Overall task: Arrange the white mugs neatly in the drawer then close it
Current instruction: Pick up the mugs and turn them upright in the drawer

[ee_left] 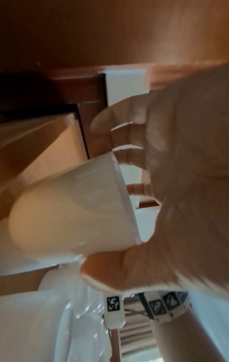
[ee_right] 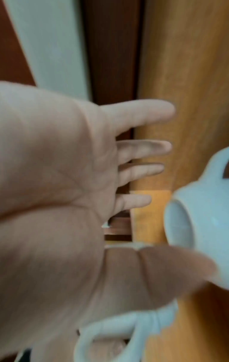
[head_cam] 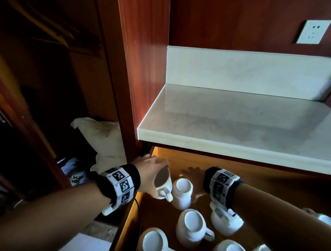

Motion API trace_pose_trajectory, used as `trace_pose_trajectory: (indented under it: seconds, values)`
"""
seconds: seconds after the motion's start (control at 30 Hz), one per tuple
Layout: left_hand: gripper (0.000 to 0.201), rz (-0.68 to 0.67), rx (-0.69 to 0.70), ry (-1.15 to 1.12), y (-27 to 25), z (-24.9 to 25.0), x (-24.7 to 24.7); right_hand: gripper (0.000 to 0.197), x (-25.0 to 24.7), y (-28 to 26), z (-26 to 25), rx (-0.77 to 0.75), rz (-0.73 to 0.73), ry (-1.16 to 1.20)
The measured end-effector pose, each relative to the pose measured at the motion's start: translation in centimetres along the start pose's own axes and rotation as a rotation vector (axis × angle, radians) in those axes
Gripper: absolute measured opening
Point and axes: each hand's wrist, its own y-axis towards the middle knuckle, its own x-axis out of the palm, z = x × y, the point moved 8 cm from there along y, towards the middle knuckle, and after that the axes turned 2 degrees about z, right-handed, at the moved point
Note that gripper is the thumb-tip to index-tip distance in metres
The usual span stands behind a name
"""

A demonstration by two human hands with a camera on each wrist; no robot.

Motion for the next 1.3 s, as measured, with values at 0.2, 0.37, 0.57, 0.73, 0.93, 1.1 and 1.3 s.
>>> trace_pose_trajectory:
  seconds: [0.2,0.37,0.57,0.73,0.93,1.1,1.3]
  values:
    - [0.098,-0.149,-0.004,0.268,1.5,1.7,2.6,0.107,-0.1,0.0,-2.6,-0.051,0.016,-0.113]
    - [0.095,-0.268,-0.060,0.364,3.2,1.7,4.9,0.097,0.4,0.8,-3.0,-0.031,0.052,-0.152]
    - [0.079,-0.286,-0.018,0.411,4.2,2.5,6.4,0.080,-1.8,-1.3,-0.8,0.066,0.170,0.041]
    - [0.066,-0.277,0.014,0.410,4.7,4.0,5.9,0.080,-3.6,-3.8,1.0,0.082,0.326,0.176]
    - [0.117,-0.294,-0.008,0.224,3.3,2.9,4.8,0.083,-5.5,-6.7,3.2,0.104,0.485,0.455]
    - [0.137,0.084,-0.035,-0.393,4.5,2.5,-3.2,0.069,-6.2,-8.4,6.3,-0.010,0.569,1.578]
    - [0.099,0.256,0.241,-1.220,2.9,3.6,-9.6,0.075,-7.2,-8.8,4.9,-0.306,0.323,2.146]
